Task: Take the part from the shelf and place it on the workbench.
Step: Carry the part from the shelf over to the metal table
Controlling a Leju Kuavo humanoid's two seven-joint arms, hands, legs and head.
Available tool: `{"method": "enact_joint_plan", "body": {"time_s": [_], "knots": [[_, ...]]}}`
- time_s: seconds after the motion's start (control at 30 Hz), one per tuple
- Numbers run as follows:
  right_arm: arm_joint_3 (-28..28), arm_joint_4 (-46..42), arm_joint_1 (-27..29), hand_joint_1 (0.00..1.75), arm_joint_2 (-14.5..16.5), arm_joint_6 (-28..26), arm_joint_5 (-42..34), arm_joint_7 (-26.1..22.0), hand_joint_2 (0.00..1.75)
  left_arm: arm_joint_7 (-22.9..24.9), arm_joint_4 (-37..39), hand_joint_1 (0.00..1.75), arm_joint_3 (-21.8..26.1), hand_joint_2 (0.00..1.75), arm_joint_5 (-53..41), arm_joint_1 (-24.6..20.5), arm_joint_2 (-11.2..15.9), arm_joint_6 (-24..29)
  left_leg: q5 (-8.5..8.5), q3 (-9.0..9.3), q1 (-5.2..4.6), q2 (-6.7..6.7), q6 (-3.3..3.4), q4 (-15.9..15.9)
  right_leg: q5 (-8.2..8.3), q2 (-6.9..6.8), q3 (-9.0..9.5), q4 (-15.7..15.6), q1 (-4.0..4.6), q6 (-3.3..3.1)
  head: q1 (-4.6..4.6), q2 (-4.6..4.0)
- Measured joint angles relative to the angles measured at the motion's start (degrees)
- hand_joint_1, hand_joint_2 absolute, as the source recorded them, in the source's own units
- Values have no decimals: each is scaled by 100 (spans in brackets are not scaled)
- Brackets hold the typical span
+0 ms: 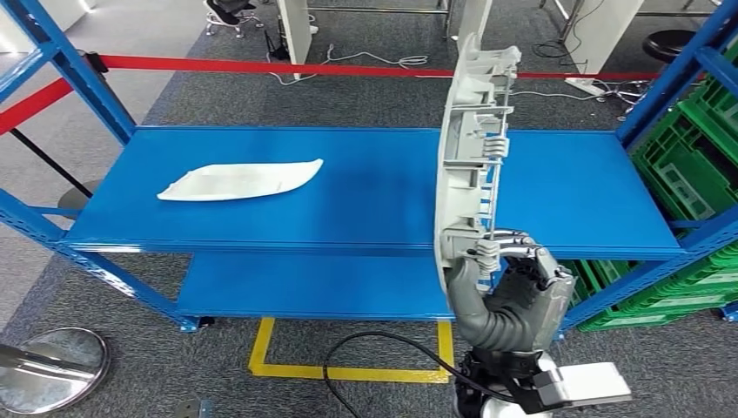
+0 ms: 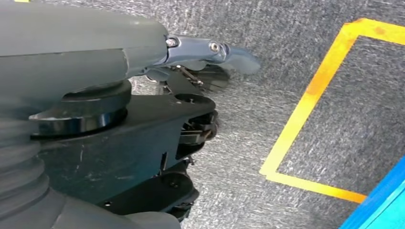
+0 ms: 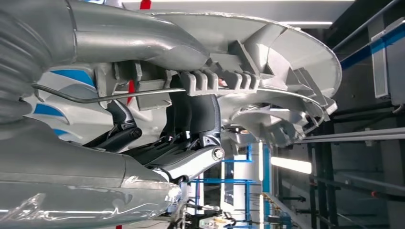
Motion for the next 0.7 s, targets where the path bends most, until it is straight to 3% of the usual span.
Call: {"method": "enact_joint_plan", "body": {"time_s": [0.07, 0.13, 0.17, 0.2, 0.23, 0.3, 0.37, 0.47, 0.53, 0.63, 0.67, 0.7], "knots": [[0, 1, -1, 175, -1, -7, 86, 15, 175, 9, 0, 0, 15, 175, 27, -1, -5, -46, 20, 12, 18, 5, 53, -27, -235, -17, -162, 365, -6, 52, 30, 0], [3, 12, 0, 175, -7, -1, 263, 78, 175, 42, 0, 0, 71, 175, 127, 2, -6, -190, 17, 13, 11, 12, 75, -27, -591, -24, -494, 1112, -8, 80, 47, 0], [5, 25, 2, 175, -12, 21, 330, 123, 175, 63, 0, 0, 110, 175, 188, 7, -6, -281, 16, 14, 7, 15, 79, -27, -690, -24, -636, 1415, -9, 88, 46, 0], [5, 43, 2, 175, -19, 60, 352, 168, 175, 79, 0, 0, 153, 175, 239, 12, -5, -358, 14, 17, 5, 15, 81, -27, -686, -25, -695, 1537, -9, 91, 48, 0], [6, 64, 2, 175, -26, 112, 334, 206, 175, 89, 0, 0, 192, 175, 280, 15, -5, -424, 11, 23, 6, 12, 79, -26, -576, -25, -642, 1430, -11, 90, 47, 0], [4, 111, -2, 175, -34, 231, 249, 260, 175, 106, 0, 0, 254, 175, 333, 17, -5, -513, -1, 46, 7, -1, 59, -25, -218, -32, -280, 710, -22, 81, 50, 0], [5, 159, -8, 175, -39, 340, 170, 293, 175, 132, 0, 0, 315, 175, 373, 18, 1, -569, -13, 49, -13, -11, 5, -13, -32, -22, 35, 99, -26, 40, 47, 0], [13, 221, -2, 175, -44, 385, 184, 319, 175, 197, 0, 0, 388, 175, 319, 19, 11, -534, 7, 34, -19, -11, -88, -33, -11, 1, 83, -38, -9, -71, 35, 0], [20, 246, 4, 175, -44, 299, 362, 331, 175, 301, 0, 0, 375, 175, 152, 14, 18, -386, -93, -23, -9, -2, -143, 81, 6, -5, 84, -55, -21, -141, 20, 0], [31, 257, 39, 175, -48, 174, 565, 339, 175, 429, 0, 0, 357, 175, -10, 16, 30, -212, -584, -471, -5, 9, -198, 1025, 10, -24, 84, -65, -31, -201, -14, 0], [31, 258, 59, 175, -52, 148, 588, 341, 175, 449, 0, 0, 357, 175, -35, 22, 36, -189, -698, -640, -3, 9, -205, 1363, 8, -26, 83, -64, -29, -206, -13, 0], [32, 258, 76, 175, -58, 125, 602, 346, 175, 461, 0, 0, 356, 175, -49, 29, 42, -185, -706, -735, -3, 9, -206, 1537, 6, -24, 83, -64, -27, -209, -14, 0]]}}
